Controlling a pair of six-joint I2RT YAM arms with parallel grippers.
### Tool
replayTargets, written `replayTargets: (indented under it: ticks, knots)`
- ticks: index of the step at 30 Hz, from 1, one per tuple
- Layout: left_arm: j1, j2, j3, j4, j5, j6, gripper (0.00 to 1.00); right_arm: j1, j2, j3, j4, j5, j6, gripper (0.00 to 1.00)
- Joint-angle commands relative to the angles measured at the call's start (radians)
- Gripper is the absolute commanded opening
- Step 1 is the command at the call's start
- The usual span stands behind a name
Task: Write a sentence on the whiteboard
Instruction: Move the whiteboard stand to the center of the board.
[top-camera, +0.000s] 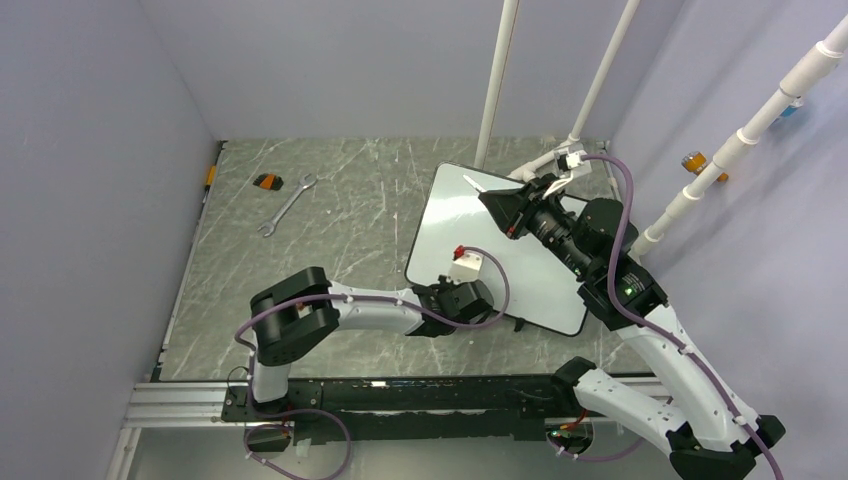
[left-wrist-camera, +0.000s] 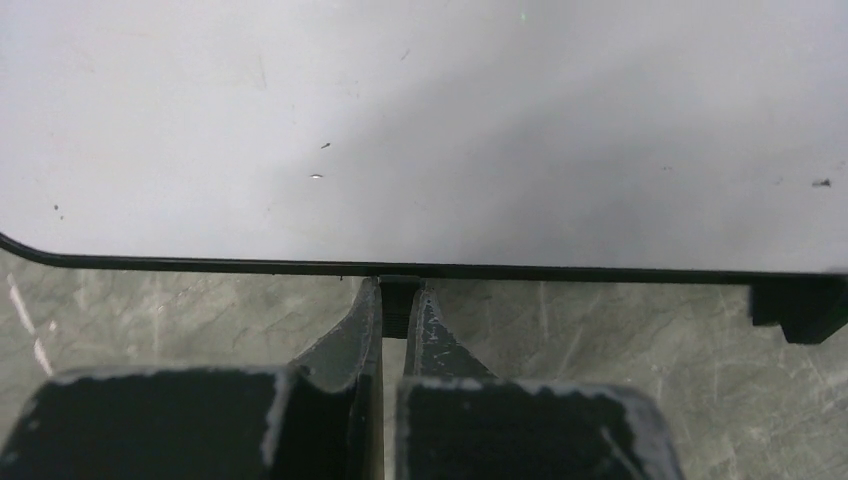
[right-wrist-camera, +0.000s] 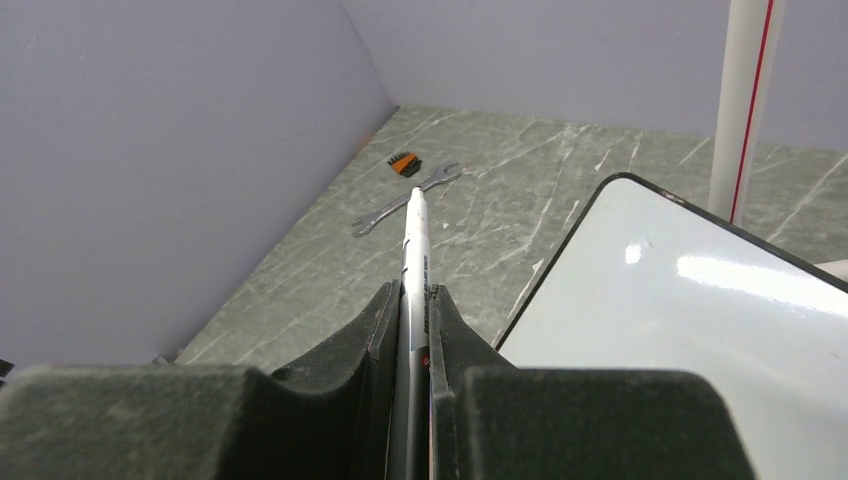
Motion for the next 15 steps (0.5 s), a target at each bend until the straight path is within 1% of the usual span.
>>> replayTargets:
  ticks: [1, 9, 15]
  knots:
    - [0.009, -0.059, -0.078, -0.194, -0.116, -0.147, 0.00, -0.003, 0.000, 0.033, 0.030, 0.006, 0.008, 0.00]
    - [0.028, -0.146, -0.180, -0.313, -0.162, -0.312, 0.00, -0.002, 0.021, 0.026, 0.061, -0.020, 0.040, 0.00]
    - [0.055, -0.190, -0.235, -0.473, -0.192, -0.519, 0.00, -0.001, 0.034, 0.025, 0.081, -0.038, 0.068, 0.00]
